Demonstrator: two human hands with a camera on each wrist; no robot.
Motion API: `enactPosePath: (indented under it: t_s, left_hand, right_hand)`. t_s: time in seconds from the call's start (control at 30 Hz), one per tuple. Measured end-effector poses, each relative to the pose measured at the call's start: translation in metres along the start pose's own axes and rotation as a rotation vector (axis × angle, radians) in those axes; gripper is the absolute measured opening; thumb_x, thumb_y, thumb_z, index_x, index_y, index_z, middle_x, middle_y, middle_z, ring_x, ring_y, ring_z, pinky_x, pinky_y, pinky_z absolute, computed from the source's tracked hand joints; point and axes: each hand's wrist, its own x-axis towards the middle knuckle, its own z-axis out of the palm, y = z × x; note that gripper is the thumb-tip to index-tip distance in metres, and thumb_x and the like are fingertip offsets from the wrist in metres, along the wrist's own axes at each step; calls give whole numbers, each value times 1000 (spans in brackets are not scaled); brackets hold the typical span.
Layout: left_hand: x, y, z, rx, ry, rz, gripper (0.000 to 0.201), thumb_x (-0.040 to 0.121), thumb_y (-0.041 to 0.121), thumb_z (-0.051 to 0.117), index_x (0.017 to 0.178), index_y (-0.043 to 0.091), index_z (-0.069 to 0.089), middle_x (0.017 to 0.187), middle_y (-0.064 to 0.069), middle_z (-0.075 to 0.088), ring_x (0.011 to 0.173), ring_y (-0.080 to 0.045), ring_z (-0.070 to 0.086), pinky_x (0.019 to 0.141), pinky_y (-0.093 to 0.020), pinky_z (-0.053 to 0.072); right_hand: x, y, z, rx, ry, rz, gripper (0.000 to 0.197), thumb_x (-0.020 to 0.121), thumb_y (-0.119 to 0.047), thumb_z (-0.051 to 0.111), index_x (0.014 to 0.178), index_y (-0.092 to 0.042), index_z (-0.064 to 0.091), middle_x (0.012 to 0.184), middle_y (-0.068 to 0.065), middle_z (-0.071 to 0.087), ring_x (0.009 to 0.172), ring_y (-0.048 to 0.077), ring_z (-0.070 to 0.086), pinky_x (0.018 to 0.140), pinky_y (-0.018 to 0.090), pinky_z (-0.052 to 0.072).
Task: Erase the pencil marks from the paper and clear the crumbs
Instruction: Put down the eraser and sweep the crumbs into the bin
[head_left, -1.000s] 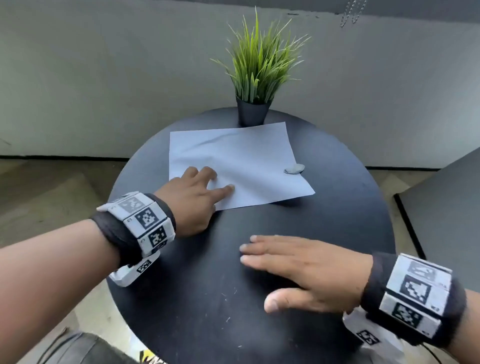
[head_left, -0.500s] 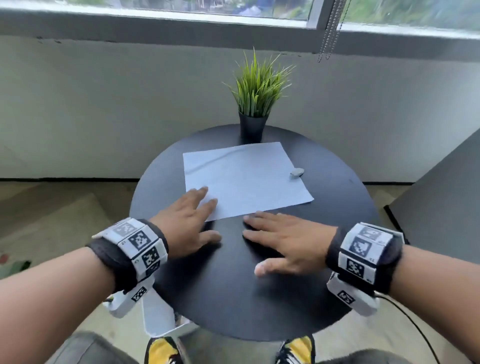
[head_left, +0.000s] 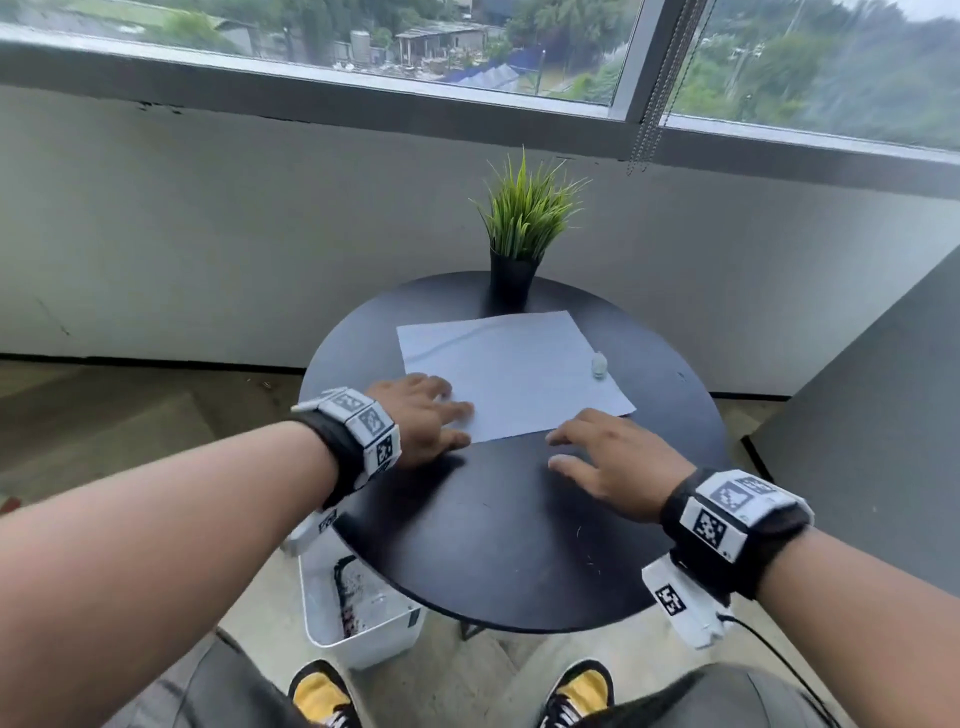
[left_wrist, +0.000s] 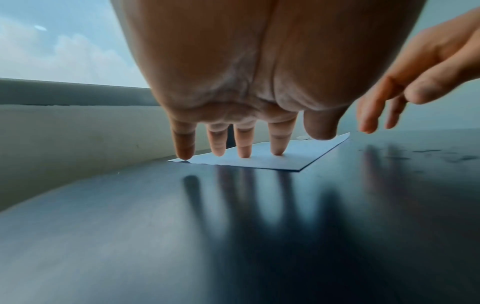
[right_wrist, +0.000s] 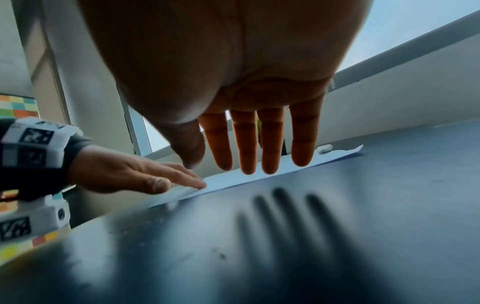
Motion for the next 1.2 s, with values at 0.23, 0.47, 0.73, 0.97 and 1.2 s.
enactPosePath:
  t_s: [0.23,0.47,0.73,0.97,1.2]
  left_hand:
    - [52,5,-22,59,-31,123,57,99,24,37,153,40,24,162,7,20,146,-24,25,117,-47,28]
    - [79,-9,-23,-83,39,-72,64,100,25,38,158,28,11,167,-4,-4,154,-26,4,121,-53,16]
    - [-15,-9,8,-138,-63,-110,81,96,66,35,158,23,8,167,-5,-8,154,-25,-5,123,-50,8]
    - [-86,-2,20,-335,-25,165,95,77,89,16,152,36,33,165,10,16,151,-5,9,113,-10,0]
    - [-112,33,35,-250,-129,207,101,74,88,18,158,32,17,167,3,-3,153,-14,-8,121,-29,-5]
  right_hand:
    - [11,10,11,-16,-63,-132,34,96,-45,49,127,-32,54,127,-11,50,123,13,44,105,27,34]
    - [41,-4,14,-206,-135,-102,68,93,-61,43,148,-24,32,158,1,21,145,24,17,118,41,20]
    - [33,-37,11,20,-141,-340,65,94,-59,44,148,-23,36,153,-2,37,141,16,33,117,32,25]
    - [1,-54,20,-132,-405,-480,67,95,-62,36,150,-24,33,161,-4,21,148,16,14,119,37,16]
    - [-7,-15,18,-105,-250,123,73,93,-64,39,153,-27,20,164,-5,6,150,22,4,120,47,15]
